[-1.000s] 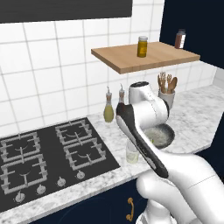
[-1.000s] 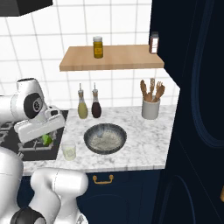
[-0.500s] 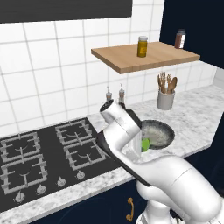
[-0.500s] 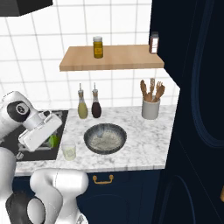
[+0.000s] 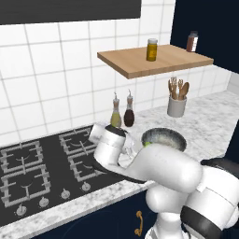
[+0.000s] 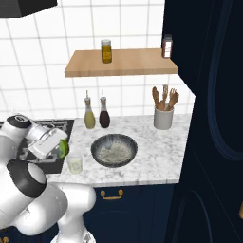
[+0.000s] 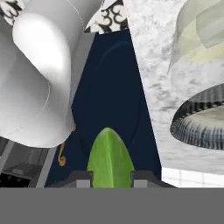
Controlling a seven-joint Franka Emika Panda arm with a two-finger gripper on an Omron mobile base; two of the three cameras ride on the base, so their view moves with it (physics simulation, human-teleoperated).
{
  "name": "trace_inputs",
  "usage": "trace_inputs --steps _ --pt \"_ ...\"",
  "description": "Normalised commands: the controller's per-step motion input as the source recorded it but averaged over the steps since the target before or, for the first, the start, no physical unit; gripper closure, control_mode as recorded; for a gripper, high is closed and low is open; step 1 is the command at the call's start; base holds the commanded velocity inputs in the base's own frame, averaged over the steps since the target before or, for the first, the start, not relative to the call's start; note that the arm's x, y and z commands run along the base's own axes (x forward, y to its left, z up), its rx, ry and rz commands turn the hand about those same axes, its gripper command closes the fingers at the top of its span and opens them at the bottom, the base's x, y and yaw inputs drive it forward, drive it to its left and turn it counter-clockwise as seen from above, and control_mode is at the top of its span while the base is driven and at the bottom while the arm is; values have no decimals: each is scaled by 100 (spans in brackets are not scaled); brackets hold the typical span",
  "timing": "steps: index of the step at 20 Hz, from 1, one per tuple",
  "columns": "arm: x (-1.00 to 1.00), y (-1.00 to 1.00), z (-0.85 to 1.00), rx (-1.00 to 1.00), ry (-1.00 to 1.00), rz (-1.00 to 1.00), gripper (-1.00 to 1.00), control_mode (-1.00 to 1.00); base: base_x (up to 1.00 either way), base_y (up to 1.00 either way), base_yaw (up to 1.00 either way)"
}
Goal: Grab a lemon wedge from the fridge and one ice cube from the ice bowl, and put them in the glass of lemonade.
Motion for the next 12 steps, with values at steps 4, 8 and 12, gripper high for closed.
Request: trace_inputs --steps 4,8,12 --pt "57 -1 -17 -1 1 5 100 -100 0 0 0" --pt "72 -4 -29 0 13 11 100 -100 0 0 0" --pt "54 -2 -50 -2 10 11 100 -100 0 0 0"
